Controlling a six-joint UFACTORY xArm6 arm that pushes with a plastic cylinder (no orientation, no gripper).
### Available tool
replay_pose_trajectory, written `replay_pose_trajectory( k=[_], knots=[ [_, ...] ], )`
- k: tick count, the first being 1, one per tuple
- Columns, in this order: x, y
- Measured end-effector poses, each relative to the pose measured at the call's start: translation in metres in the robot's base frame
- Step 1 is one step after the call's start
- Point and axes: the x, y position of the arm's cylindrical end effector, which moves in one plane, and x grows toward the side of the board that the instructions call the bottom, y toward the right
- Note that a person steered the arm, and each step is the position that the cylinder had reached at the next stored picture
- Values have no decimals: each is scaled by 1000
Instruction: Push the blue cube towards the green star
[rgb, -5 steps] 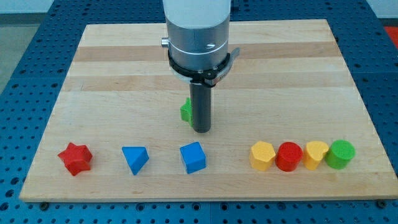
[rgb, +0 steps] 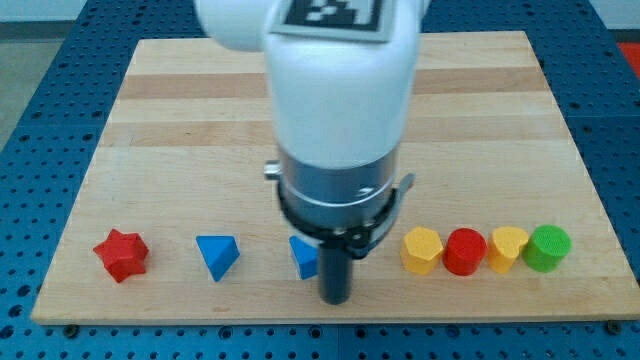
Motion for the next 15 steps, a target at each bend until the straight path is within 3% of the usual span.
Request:
replay_pose_trajectory(
  k=[5,12,15],
  knots=[
    [-38,11],
    [-72,-59],
    [-107,-67]
  ],
)
